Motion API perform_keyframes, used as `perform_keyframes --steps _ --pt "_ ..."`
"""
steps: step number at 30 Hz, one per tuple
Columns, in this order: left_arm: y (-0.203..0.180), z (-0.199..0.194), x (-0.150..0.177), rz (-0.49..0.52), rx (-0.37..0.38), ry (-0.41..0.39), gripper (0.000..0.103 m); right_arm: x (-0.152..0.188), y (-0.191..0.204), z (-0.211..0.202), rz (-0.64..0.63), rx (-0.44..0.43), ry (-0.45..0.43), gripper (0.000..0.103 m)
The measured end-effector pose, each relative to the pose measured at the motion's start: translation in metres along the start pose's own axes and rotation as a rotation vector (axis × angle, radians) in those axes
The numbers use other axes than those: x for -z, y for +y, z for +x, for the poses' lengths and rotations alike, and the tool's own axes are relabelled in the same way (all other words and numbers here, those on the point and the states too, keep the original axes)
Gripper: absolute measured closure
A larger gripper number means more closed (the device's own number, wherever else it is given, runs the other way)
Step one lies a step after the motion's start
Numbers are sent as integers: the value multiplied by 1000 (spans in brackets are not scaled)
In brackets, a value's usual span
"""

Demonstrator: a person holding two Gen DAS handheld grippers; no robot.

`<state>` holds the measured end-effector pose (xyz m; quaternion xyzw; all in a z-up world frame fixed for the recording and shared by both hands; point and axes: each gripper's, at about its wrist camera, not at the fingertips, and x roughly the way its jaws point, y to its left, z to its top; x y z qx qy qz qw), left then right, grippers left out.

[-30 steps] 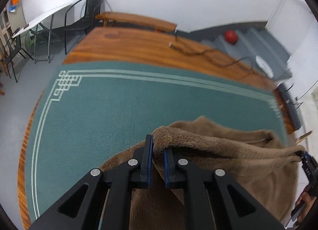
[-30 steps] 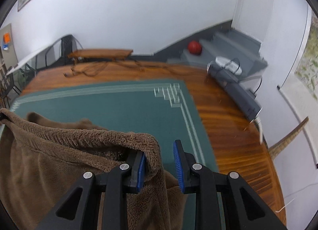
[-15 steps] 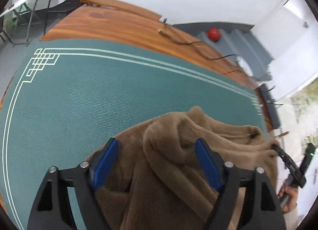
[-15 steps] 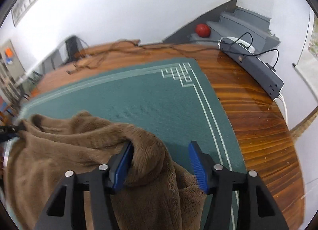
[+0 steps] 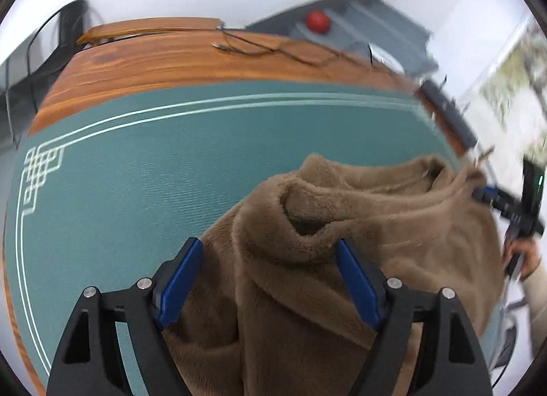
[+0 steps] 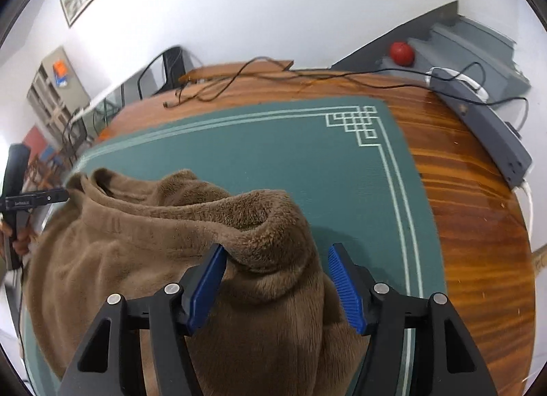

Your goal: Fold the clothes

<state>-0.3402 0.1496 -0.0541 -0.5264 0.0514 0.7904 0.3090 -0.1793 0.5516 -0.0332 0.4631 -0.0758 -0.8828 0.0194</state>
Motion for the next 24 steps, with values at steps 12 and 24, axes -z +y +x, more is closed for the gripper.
perform_keyframes --steps 12,24 --pt "-3 -16 -14 -117 90 -114 87 -9 12 -10 34 -9 -75 80" --pt "-12 26 -26 -168 -185 -69 43 -20 23 15 47 182 -72 79"
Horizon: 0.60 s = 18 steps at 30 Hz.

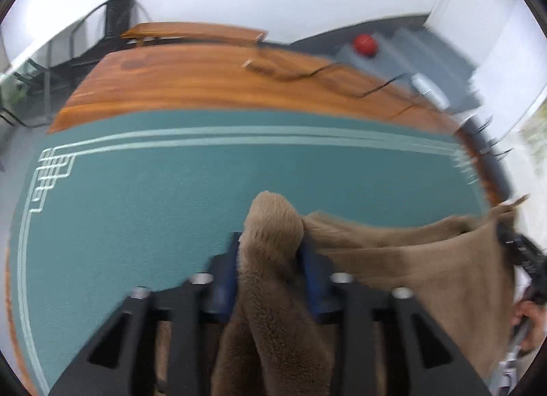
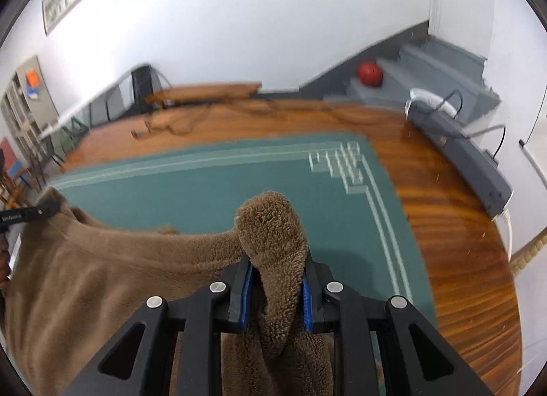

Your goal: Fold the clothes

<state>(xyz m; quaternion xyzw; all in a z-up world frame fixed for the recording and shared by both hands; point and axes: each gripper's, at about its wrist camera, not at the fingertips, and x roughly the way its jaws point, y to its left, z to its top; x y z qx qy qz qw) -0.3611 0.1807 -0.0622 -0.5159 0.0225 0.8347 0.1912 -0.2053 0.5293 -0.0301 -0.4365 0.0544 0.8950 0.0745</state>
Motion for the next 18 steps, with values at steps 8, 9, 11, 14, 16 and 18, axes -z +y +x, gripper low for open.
perform_keyframes --steps 8,9,11,14,16,18 --pt "27 -34 3 -24 -21 -60 21 13 -14 -14 24 46 -15 39" --pt "31 -46 2 -38 -16 -84 21 12 -15 -24 24 49 -33 39" --pt "28 -71 10 -11 -19 -134 21 13 -13 -45 18 33 -73 39" --pt "16 -87 23 45 -3 -154 21 20 3 -72 -21 -41 -109 37" --pt "6 -85 33 80 9 -133 21 27 19 -74 -69 -91 -91 36" --pt "-3 -74 42 110 -5 -102 21 32 29 -62 -93 -116 -46 36"
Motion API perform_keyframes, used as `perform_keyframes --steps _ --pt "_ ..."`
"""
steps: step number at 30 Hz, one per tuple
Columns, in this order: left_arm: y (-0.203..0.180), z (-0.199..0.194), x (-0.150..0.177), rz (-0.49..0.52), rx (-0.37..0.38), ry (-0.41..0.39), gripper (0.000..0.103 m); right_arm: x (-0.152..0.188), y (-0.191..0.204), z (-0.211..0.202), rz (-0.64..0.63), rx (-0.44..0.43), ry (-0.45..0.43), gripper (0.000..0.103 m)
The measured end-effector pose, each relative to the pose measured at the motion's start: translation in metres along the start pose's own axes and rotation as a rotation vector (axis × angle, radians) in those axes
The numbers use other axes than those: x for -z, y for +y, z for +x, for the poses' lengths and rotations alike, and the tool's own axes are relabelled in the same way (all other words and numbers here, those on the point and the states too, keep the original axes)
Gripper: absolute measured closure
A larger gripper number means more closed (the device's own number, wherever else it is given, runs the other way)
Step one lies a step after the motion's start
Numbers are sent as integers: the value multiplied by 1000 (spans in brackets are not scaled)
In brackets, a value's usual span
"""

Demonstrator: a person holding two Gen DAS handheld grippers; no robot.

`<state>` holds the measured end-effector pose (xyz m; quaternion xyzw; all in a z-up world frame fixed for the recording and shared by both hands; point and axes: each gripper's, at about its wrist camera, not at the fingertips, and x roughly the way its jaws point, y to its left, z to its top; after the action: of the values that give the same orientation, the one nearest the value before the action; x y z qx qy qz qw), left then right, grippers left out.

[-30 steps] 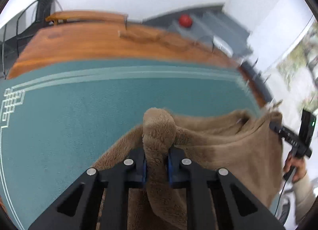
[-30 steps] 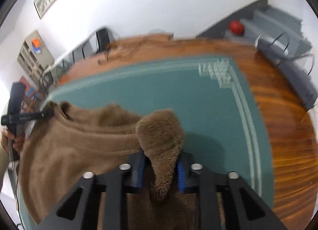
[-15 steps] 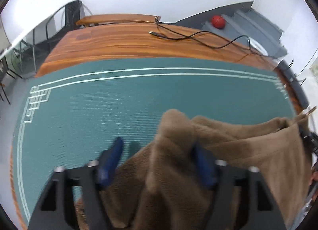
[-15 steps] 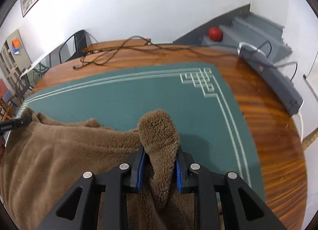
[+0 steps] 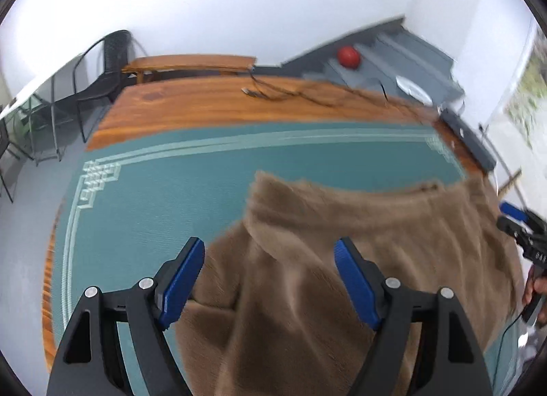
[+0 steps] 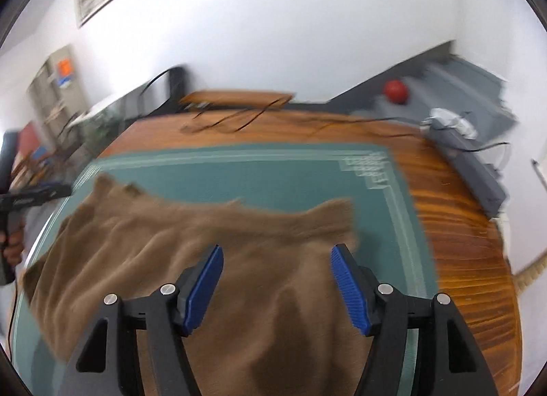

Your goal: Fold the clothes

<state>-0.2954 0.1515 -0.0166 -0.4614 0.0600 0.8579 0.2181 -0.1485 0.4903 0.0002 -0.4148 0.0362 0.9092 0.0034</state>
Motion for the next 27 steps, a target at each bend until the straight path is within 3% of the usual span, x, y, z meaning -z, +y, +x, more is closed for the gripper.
perform_keyframes --steps 3,6,9,12,15,19,23,27 --pt "-5 23 13 12 -73 62 21 7 2 26 12 -2 82 36" --pt "11 44 25 -40 -165 112 18 16 -15 56 38 96 161 36" --pt "25 45 33 -94 -137 99 16 18 -15 64 -7 159 167 36" --pt "19 44 31 -69 -162 100 16 17 -5 68 -65 212 178 35" --pt "19 36 25 -82 -162 99 16 15 -13 56 -21 169 166 35" --pt "14 2 25 -107 -121 48 16 20 -13 2 64 112 66 34" --pt "-4 -36 37 -81 -61 -6 16 50 -2 -47 101 50 27 33" --pt "-25 -36 59 -36 -36 28 16 82 6 -57 145 -1 65 33"
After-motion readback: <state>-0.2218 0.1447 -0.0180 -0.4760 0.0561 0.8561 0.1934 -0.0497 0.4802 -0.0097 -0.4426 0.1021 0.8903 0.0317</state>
